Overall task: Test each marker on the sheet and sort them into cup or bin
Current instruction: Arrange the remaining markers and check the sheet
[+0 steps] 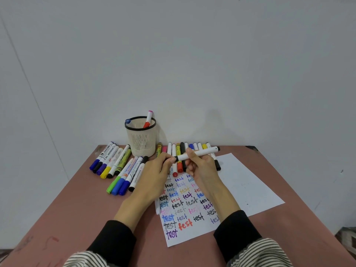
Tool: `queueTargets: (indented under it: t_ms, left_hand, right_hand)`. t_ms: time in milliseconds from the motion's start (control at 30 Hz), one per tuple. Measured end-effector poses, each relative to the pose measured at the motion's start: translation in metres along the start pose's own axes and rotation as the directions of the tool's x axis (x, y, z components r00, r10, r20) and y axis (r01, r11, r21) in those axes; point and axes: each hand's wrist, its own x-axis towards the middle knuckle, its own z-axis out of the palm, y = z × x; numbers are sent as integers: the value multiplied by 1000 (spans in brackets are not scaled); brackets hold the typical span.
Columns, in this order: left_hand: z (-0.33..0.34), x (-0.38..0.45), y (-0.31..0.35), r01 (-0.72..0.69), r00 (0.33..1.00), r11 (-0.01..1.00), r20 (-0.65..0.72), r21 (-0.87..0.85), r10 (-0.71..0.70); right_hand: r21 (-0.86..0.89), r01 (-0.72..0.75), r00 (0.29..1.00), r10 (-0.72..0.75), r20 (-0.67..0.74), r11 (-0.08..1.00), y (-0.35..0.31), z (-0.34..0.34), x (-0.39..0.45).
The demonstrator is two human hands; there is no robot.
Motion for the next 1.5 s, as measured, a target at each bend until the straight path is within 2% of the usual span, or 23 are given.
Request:
queueTargets:
  t_ms: [200, 333, 433, 567, 700, 833, 933, 1034, 1067, 1100, 1200, 1334, 1400, 1500]
  left_hand:
    - [-2, 0, 3, -46, 998, 998, -31, 48, 47]
    - [-5, -3, 1, -21, 999, 992, -24, 127, 24]
    - [-3, -8, 7, -11, 999, 974, -36, 228, 19]
    - [15, -19, 23, -9, 995, 967, -90, 255, 33]
    - [71, -28, 58, -76, 992, 975, -84, 208, 96]
    - [151, -36, 108, -160, 987, 974, 46, 161, 155]
    - [203, -45, 141, -205, 967, 968, 181, 148, 177]
    - [232, -46, 154, -252, 943, 935, 282, 249, 179]
    - [251, -52, 163, -262, 924, 919, 350, 293, 152]
    - [252, -49, 161, -253, 913, 899, 396, 358, 100]
    - [261, -50, 158, -241, 880, 869, 474, 432, 8]
    - [261, -51, 157, -259, 867, 857, 498, 445, 4]
    - [262, -51, 157, -261, 867, 852, 499, 454, 0]
    - [262, -50, 157, -255, 870, 853, 494, 455, -3]
  right_hand:
    - [114, -40, 999, 44, -31, 993, -2, 1, 1]
    - [185, 3, 990, 23, -139, 983, -7, -3, -2]
    - [135, 51, 967, -15, -254, 989, -7, -11, -6]
    - [101, 138, 919, -90, -384, 985, -25, -37, -22]
    - [-85, 203, 810, -216, -545, 976, -61, -84, -50]
    - [-271, 180, 734, -313, -604, 946, -98, -151, -87]
    - [-296, 149, 707, -312, -635, 943, -118, -202, -116]
    - [-300, 88, 688, -276, -671, 950, -119, -242, -138]
    - [-311, 60, 651, -274, -708, 948, -117, -270, -156]
    - [-319, 27, 644, -261, -720, 947, -110, -281, -158]
    - [-344, -160, 602, -184, -777, 925, -76, -330, -179]
    - [-374, -484, 592, -18, -805, 791, -10, -376, -200]
    - [-383, -593, 598, 69, -798, 708, 21, -392, -211]
    - [-373, -719, 548, 149, -823, 586, 49, -406, -227]
